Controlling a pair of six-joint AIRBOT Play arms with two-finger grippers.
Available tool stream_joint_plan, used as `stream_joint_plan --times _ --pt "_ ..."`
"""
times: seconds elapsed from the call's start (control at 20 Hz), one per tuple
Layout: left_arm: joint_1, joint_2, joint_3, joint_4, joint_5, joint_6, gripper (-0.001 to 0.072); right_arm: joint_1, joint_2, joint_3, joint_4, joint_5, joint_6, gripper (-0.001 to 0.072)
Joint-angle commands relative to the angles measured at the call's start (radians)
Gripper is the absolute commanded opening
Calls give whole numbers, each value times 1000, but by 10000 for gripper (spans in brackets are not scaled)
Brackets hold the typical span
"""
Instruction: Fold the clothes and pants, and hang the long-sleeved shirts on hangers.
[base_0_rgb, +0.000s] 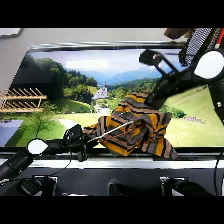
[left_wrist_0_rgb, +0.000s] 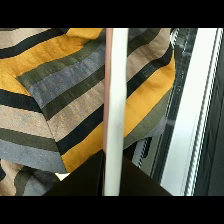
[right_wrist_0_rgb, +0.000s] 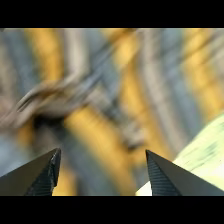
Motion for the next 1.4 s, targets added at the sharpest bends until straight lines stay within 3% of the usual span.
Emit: stream_joint_plan --times 0.0,0.1,0.2,0.3,0.35,0.45,0.7,0.95,1.35 --pt "0 0 0 0 0 0 28 -2 -1 0 -32 -404 -96 597" --pt "0 0 0 0 0 -16 27 -1 6 3 -20 -481 -107 596" --pt "0 0 0 0 0 -16 28 -2 36 3 -25 -327 -217 582" --pt "0 0 0 0 0 -16 28 -31 85 0 2 -103 -331 409" --pt "0 0 0 0 0 -16 27 -46 123 -9 18 -85 -410 391" --pt "0 0 0 0 0 -16 28 -87 194 -13 23 -78 -404 486" --pt "0 0 0 0 0 -16 28 -94 275 -178 84 -82 -381 532" --pt "0 0 0 0 0 -16 28 -94 276 -354 184 0 -382 532" --pt "0 -2 0 1 1 -26 28 -94 233 -370 221 44 -419 551"
